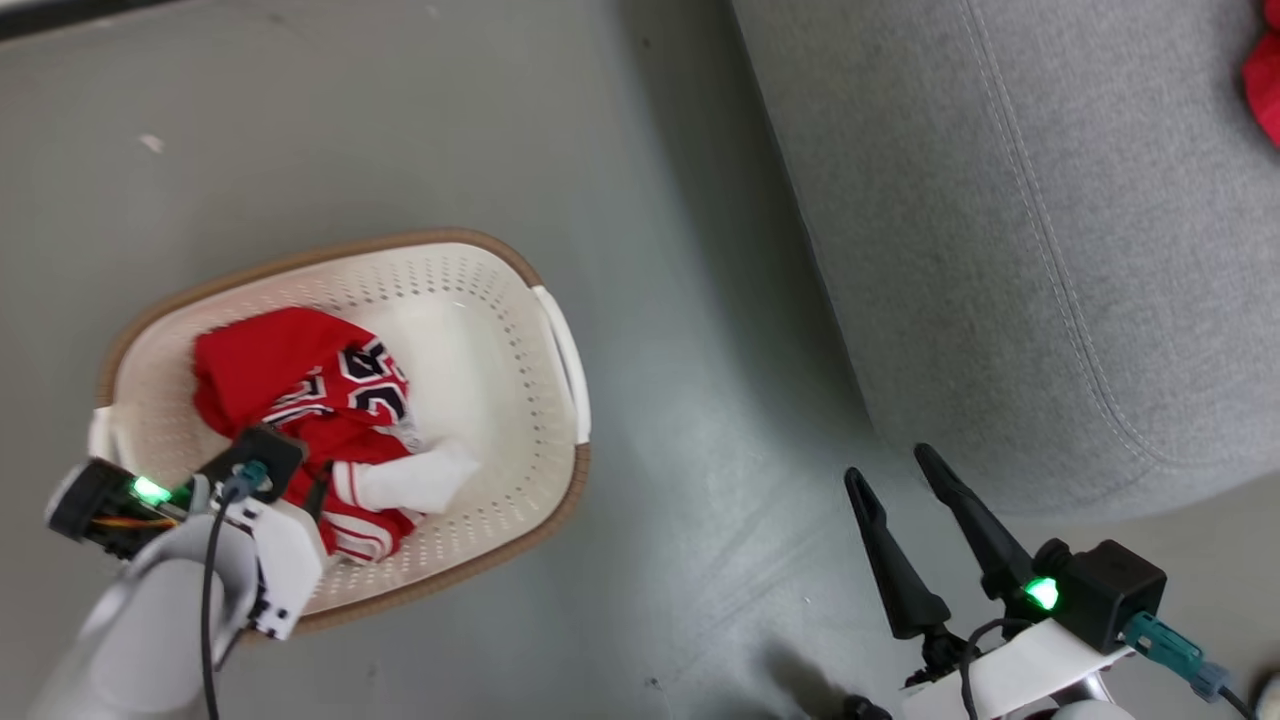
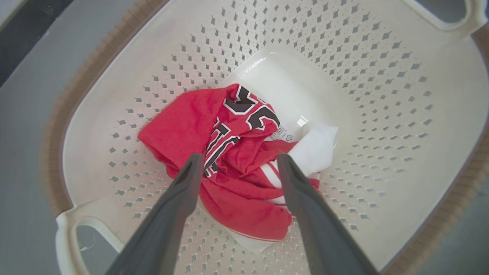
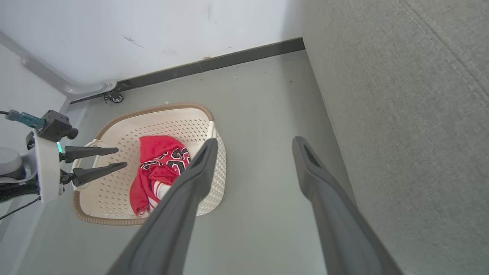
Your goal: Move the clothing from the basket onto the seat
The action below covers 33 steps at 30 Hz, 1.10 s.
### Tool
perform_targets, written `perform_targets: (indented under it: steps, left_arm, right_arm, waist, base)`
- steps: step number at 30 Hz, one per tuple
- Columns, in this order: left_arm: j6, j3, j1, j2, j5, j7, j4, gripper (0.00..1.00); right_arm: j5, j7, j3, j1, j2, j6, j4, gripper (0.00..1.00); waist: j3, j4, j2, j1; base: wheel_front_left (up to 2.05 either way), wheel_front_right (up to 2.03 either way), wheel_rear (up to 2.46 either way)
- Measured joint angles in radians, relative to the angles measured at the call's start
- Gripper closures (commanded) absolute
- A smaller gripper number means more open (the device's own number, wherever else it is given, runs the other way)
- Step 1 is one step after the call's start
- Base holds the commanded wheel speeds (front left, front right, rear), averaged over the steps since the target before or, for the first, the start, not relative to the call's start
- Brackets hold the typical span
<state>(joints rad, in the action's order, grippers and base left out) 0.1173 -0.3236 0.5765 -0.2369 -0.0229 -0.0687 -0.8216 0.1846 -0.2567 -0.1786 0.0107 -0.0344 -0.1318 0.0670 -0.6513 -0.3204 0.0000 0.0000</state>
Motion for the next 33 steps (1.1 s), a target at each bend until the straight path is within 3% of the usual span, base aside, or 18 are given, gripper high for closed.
perform_targets:
  steps: [33]
  left_arm:
    - [0.009, -0.163, 0.286, -0.146, -0.218, 0.146, -0.166, 0.00]
  right_arm:
    - [0.063, 0.000, -0.090, -0.123, 0.001, 0.000, 0.064, 0.00]
  waist:
    - [-0.230, -0.158, 0.0000, 0.0000]
  base:
    - [0.00, 0.00, 0.00]
